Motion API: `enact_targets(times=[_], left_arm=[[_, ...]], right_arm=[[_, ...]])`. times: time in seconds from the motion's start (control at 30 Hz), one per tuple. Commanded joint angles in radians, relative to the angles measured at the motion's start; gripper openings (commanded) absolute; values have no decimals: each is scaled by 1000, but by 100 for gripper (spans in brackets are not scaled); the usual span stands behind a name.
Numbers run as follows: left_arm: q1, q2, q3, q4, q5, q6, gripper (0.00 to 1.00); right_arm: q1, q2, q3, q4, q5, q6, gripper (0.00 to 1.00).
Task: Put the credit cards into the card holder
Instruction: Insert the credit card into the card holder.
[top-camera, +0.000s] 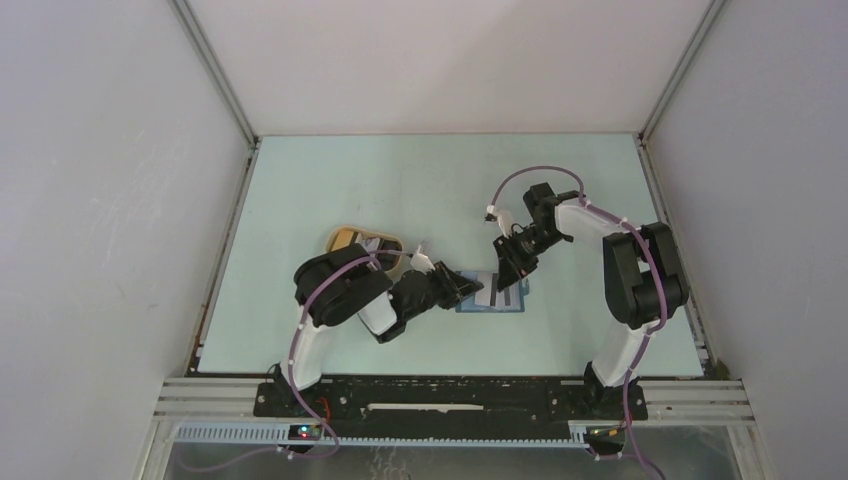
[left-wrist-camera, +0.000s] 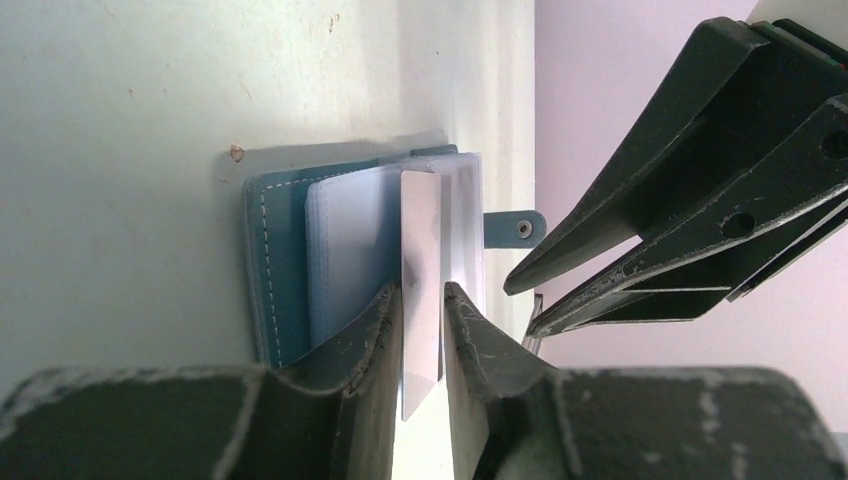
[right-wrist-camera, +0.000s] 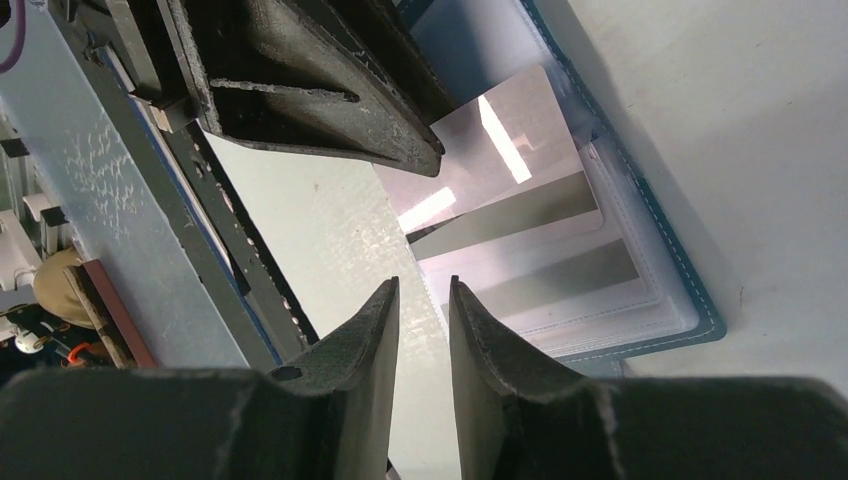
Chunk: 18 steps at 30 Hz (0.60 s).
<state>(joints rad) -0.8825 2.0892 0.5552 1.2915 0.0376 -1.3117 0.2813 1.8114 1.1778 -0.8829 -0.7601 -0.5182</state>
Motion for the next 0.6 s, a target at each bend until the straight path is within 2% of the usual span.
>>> enact_targets(times=[0.0,0.57], left_arm=[[-7,-6,-12,10,4,34,27],[-8,-5,-8,8,14,45,32]], right_arm=[[-5,-35,33,-16,-28,-23,33],[-5,-30,33,-17,-27,-27,34]])
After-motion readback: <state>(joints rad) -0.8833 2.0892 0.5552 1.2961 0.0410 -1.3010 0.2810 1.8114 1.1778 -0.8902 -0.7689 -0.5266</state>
